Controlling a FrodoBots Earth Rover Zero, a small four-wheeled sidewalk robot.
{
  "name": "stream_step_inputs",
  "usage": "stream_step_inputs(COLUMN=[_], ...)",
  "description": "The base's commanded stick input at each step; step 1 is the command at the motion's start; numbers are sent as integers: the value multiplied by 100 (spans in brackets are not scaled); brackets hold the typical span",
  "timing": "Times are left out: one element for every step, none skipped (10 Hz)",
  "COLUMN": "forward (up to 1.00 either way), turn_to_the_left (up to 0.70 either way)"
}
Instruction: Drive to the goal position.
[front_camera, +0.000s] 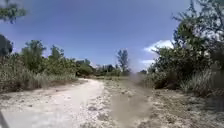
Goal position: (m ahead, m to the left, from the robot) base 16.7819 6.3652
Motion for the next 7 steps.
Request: stream_step_inputs(forward=[45,45,45,45,45,45,45], turn_to_the_left=[2,2,2,2,2,2,2])
